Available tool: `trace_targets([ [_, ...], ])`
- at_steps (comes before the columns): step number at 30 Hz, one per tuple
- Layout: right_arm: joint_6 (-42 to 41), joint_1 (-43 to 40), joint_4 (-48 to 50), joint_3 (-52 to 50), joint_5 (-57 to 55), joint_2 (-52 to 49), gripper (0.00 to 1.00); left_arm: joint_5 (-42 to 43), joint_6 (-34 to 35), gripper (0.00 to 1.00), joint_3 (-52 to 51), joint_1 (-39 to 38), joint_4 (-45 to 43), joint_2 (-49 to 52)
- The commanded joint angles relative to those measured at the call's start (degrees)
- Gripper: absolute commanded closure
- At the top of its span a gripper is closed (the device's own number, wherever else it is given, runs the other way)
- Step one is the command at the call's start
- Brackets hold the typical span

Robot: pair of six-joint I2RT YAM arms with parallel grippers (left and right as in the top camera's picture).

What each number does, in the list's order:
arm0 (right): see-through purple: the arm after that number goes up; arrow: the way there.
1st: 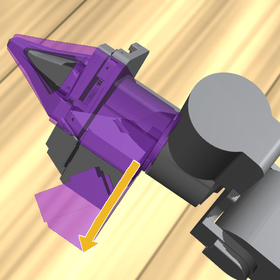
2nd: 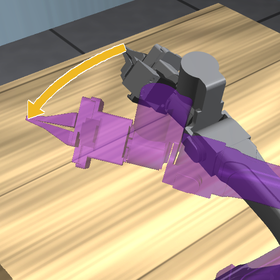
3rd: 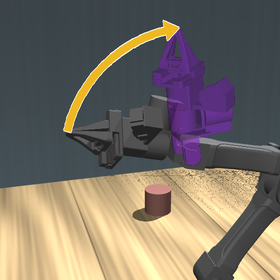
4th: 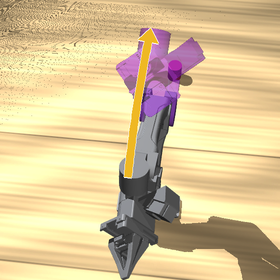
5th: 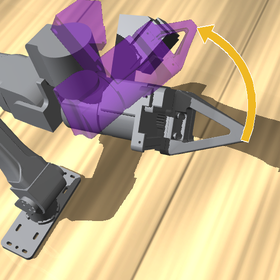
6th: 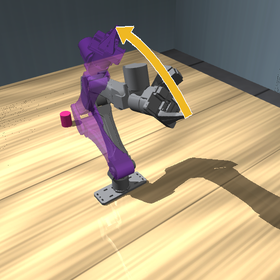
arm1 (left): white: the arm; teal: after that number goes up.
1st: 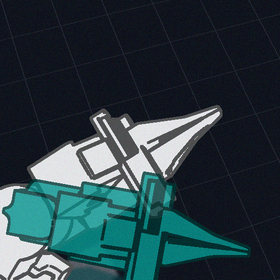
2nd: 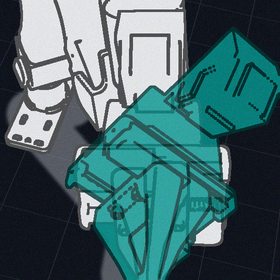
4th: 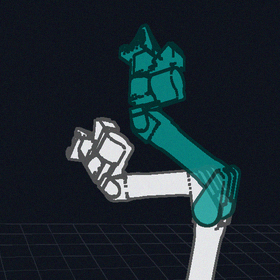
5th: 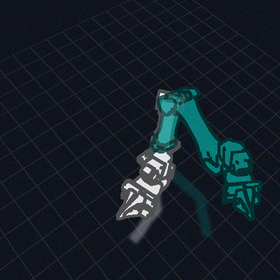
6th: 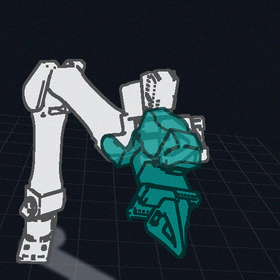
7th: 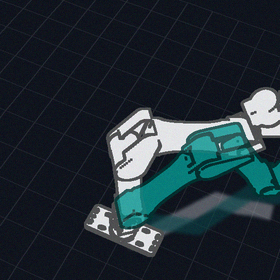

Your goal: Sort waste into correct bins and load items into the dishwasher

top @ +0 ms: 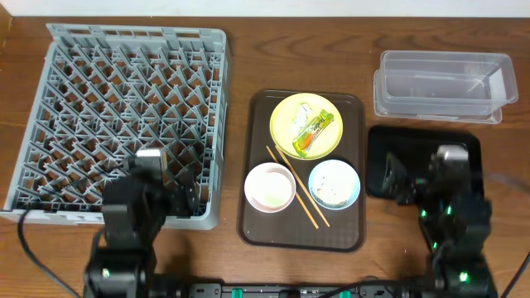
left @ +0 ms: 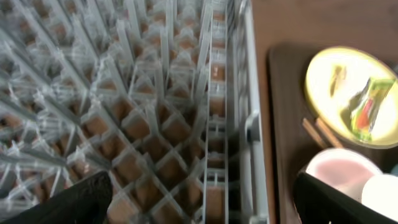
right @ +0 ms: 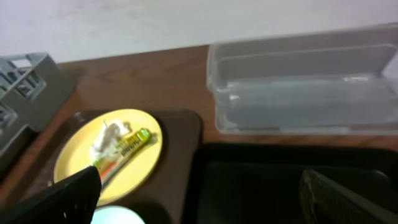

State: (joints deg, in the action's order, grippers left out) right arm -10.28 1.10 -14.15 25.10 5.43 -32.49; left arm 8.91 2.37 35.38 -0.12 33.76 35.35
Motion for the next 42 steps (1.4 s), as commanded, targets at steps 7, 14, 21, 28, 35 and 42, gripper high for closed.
trace_targets([
  [7,1.4,1.3,-20.0,32.2,5.6,-32.0,0.01,0.5,0.5,0.06,16.5,-0.2,15.0,16.2],
  [14,-4.7,1.2,-29.1,42.6,9.5,-44.1,0.01,0.5,0.5,0.06,17.4,-0.2,15.7,16.8],
  [21,-7.0,2.5,-25.6,42.8,14.9,-47.0,0.01,0.5,0.4,0.06,17.4,-0.2,15.5,16.8],
  [28,-4.7,11.6,-26.9,47.0,3.7,-47.2,0.01,0.5,0.5,0.06,17.4,-0.2,15.3,16.9],
  [35,-6.3,18.5,-30.4,56.1,-3.7,-53.8,0.01,0.5,0.5,0.06,17.4,-0.2,15.3,16.9],
  [42,-11.4,21.6,-36.2,65.6,-5.2,-67.1,0.01,0.5,0.5,0.06,17.4,-0.2,15.3,16.9],
])
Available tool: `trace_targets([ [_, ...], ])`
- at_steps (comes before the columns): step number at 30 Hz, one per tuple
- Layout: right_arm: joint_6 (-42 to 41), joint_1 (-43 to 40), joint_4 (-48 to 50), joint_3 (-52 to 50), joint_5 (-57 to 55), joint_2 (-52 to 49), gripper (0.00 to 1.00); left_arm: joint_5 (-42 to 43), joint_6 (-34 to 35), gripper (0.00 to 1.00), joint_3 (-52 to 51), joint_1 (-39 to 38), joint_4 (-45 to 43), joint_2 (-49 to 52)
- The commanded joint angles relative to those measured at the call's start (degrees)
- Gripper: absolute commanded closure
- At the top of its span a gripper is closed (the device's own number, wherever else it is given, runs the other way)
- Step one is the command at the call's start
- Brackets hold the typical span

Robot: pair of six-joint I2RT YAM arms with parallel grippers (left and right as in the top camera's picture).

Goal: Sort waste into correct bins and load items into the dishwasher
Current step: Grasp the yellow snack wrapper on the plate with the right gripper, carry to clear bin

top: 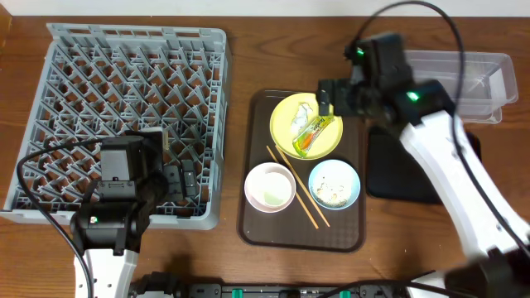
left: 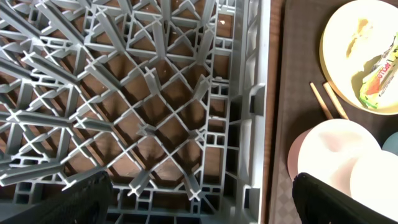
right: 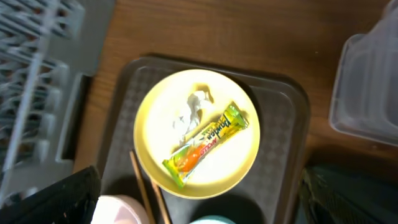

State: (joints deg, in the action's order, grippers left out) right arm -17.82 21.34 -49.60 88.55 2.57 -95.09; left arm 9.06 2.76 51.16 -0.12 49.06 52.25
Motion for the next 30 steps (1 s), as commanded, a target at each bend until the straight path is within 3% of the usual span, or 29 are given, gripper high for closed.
trace_targets([
  [1,-5.2,1.7,-0.6,2.3,-2.3,-6.1,0.01,0.4,0.1,0.06,1.6,-0.2,0.0,0.0],
  [5,-10.0,3.5,-0.5,2.3,-2.4,-12.5,0.03,0.4,0.1,0.06,1.6,-0.2,0.0,0.0],
  [13,-18.1,6.2,0.1,2.2,-4.7,-22.5,0.17,0.4,0.1,0.06,1.6,-0.2,0.0,0.2],
  [21,-19.5,7.6,-0.5,2.1,-4.7,-27.9,0.26,0.4,0.1,0.06,1.6,-0.2,0.0,0.2],
  [25,-19.9,7.6,-1.0,2.1,-4.7,-28.0,0.63,0.4,0.1,0.06,1.6,-0.2,0.0,0.2],
  [28,-19.9,7.2,-1.7,2.2,-4.5,-27.7,0.85,0.4,0.0,0.06,1.6,-0.2,0.0,0.2],
  [29,-19.9,6.8,-2.4,2.2,-4.5,-27.3,0.99,0.4,0.1,0.06,1.6,-0.2,0.0,0.2],
  [30,-19.9,6.5,-3.0,2.2,-4.5,-26.9,0.99,0.4,0.1,0.06,1.6,-0.2,0.0,0.2],
])
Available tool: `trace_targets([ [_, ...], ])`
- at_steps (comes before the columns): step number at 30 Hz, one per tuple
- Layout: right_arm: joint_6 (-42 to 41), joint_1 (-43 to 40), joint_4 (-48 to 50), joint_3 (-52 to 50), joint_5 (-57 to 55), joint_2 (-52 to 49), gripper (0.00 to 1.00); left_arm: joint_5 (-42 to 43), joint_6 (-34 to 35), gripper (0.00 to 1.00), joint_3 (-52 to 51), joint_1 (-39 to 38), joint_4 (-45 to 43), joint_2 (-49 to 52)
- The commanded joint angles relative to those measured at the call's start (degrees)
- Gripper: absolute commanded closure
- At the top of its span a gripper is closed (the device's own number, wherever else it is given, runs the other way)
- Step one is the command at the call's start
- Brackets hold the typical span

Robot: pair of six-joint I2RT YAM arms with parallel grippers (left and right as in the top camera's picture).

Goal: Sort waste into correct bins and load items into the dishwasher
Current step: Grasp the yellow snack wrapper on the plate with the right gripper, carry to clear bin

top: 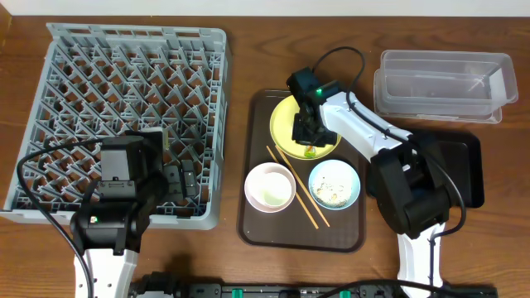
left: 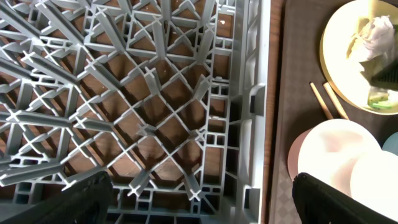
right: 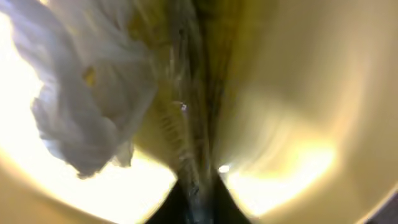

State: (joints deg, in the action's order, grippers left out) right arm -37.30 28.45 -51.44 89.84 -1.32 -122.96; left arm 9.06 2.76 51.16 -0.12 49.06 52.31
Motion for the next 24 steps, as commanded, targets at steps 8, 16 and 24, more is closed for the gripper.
trace_targets([
  [8,1.2,-6.0,-2.0,1.0,-3.8,11.6,0.99,0.4,0.1,0.06,1.6,-0.2,0.0,0.1],
  [16,1.2,-15.5,5.6,1.0,-11.0,20.2,0.99,0.4,0.1,0.06,1.6,-0.2,0.0,0.1],
  [24,1.1,-24.3,12.0,0.9,-10.9,18.8,0.99,0.4,0.1,0.06,1.6,-0.2,0.0,0.1],
])
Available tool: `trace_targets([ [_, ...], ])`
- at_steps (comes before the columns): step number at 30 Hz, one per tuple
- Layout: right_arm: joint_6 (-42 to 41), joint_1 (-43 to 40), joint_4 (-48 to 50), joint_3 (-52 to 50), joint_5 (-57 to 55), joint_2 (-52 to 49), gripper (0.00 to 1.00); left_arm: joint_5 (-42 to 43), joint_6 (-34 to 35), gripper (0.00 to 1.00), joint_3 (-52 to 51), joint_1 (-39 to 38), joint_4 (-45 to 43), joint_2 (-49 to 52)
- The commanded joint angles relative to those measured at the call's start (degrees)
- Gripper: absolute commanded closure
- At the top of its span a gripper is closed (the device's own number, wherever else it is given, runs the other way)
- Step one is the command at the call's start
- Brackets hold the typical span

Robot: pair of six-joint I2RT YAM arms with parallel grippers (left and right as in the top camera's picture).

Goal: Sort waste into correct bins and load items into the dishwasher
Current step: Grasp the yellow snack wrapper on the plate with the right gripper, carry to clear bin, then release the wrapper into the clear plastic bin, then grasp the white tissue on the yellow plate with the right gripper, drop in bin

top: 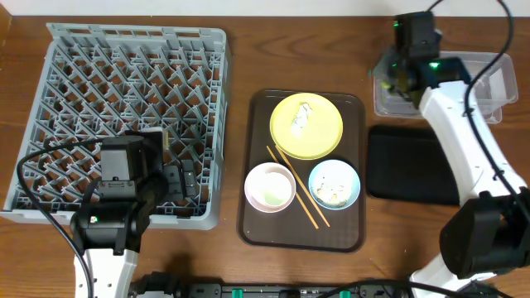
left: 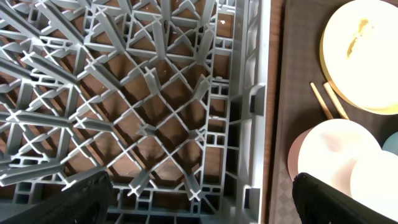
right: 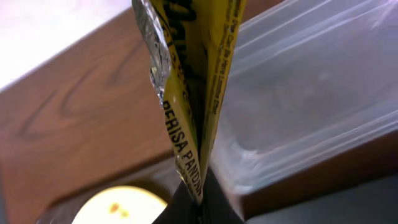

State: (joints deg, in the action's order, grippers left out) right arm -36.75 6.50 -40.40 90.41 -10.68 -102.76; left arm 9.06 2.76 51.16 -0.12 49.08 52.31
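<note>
My right gripper [right: 198, 196] is shut on a yellow-green snack wrapper [right: 193, 93], which hangs by the left edge of the clear plastic bin [top: 464, 83]. In the overhead view this right gripper [top: 396, 73] is at the far right of the table. The yellow plate [top: 306, 126] on the brown tray [top: 257, 223] holds only a crumpled white tissue [top: 301, 117]. A white bowl [top: 270, 185], a blue bowl [top: 334, 183] and chopsticks [top: 296, 187] lie on the tray too. My left gripper [left: 202, 205] stands open over the near right corner of the grey dish rack [top: 124, 108].
A black bin [top: 414, 164] lies right of the tray, just below the clear bin. The rack fills the left half of the table. The blue bowl holds food scraps. The right arm reaches across the black bin.
My right gripper was down on the yellow plate at the wrapper; now it holds the wrapper up by the clear bin. The wrapper is gone from the plate. The left arm has not moved.
Both arms were low at the table's near edge, the wrapper and tissue on the plate. Then the right gripper hung open above the plate, and the left sat over the rack. It was then down on the wrapper, and now holds it beside the clear bin.
</note>
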Motion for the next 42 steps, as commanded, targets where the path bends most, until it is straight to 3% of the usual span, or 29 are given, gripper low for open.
trace_targets([
  [1,0.6,-3.3,1.3,0.3,-1.6,-1.9,0.99,0.4,0.1,0.06,1.6,-0.2,0.0,0.1],
  [4,0.5,-5.4,2.1,0.3,-2.0,-3.2,0.98,0.4,0.1,0.06,1.6,-0.2,0.0,0.1],
  [6,0.6,-6.5,2.3,0.3,-2.0,-4.0,0.86,0.4,0.1,0.06,1.6,-0.2,0.0,0.1],
  [9,0.6,-7.5,2.4,0.3,-2.0,-4.5,0.58,0.4,0.1,0.06,1.6,-0.2,0.0,0.1],
  [11,0.7,-7.8,2.9,0.3,-1.4,-4.4,0.24,0.4,0.1,0.06,1.6,-0.2,0.0,0.1],
  [13,4.7,-7.9,4.8,0.3,1.5,-3.9,0.11,0.4,0.1,0.06,1.6,-0.2,0.0,0.1],
  [20,14.9,-3.6,3.2,0.5,20.1,0.2,0.05,0.4,0.1,0.06,1.6,-0.2,0.0,0.1],
  [30,18.2,13.6,2.0,-3.5,12.6,-3.9,0.02,0.4,0.1,0.06,1.6,-0.2,0.2,0.1],
  [42,11.3,21.9,2.7,-4.0,7.5,-15.8,0.28,0.4,0.1,0.06,1.6,-0.2,0.2,0.1],
])
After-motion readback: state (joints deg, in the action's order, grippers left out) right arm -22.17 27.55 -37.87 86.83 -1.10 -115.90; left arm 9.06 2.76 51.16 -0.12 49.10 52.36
